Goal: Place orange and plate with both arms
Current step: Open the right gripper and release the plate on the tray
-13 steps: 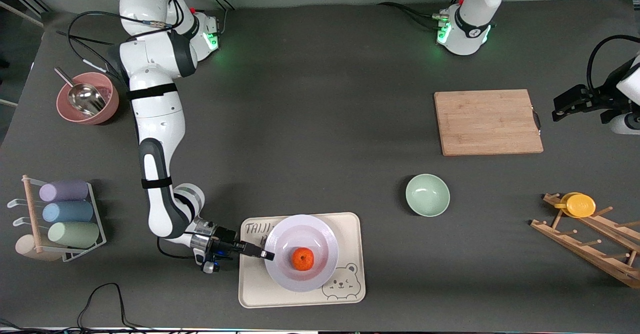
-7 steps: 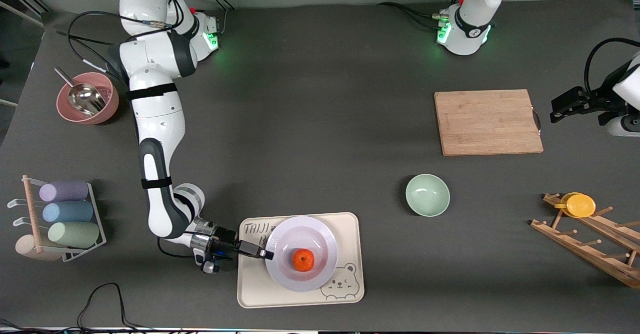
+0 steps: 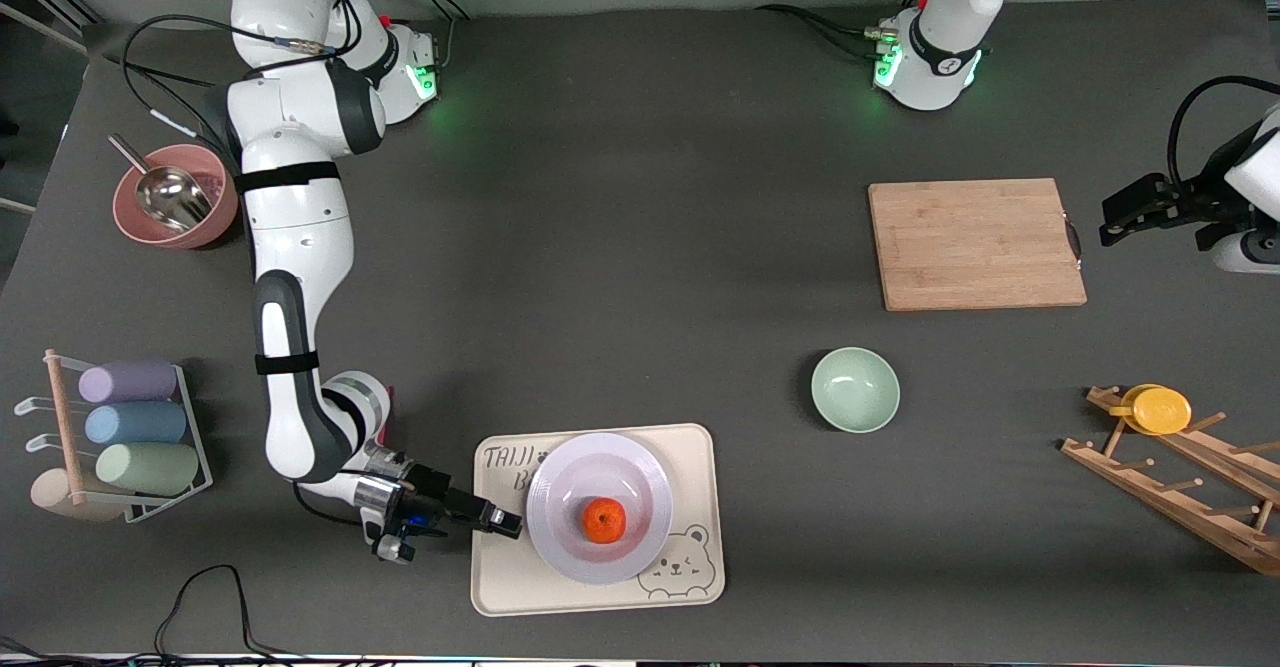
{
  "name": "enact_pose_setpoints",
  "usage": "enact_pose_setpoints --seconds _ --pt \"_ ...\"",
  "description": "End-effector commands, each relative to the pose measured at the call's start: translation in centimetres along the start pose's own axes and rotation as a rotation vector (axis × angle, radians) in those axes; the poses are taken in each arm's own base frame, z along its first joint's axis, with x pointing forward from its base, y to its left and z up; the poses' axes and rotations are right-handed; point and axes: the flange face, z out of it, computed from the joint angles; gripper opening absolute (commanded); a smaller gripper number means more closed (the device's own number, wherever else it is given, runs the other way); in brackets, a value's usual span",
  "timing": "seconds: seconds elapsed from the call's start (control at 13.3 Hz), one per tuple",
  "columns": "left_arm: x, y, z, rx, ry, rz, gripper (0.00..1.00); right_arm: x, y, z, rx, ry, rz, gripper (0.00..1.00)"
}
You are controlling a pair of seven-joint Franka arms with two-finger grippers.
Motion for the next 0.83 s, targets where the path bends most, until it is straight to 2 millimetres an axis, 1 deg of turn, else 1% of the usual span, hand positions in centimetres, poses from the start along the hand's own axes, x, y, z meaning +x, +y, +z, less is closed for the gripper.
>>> enact_pose_setpoints --seconds 0.0,0.15,0.3,0.68,0.75 --pt "-0.2 0.0 -0.1 0.009 0.013 0.010 1.00 1.2 -3.5 -1.6 -0.054 -0.024 -0.065 1.00" --pt "-0.2 0.0 -0.1 0.006 0.013 0.010 1.00 1.3 -5.3 -2.7 -0.099 -0.050 -0.084 1.00" --pt "-0.1 0.0 -0.1 0.006 0.018 0.008 1.00 1.3 -7.3 -4.7 -0.167 -0.081 -0.073 1.00" --pt "-0.1 0.0 -0.1 0.005 0.019 0.008 1.00 0.0 -12.5 -8.9 -0.362 -0.205 -0.047 1.00" --pt "-0.1 -0.1 -0.1 0.005 0.019 0.007 1.00 0.0 -14.1 -10.5 -0.437 -0.229 -0.032 1.00"
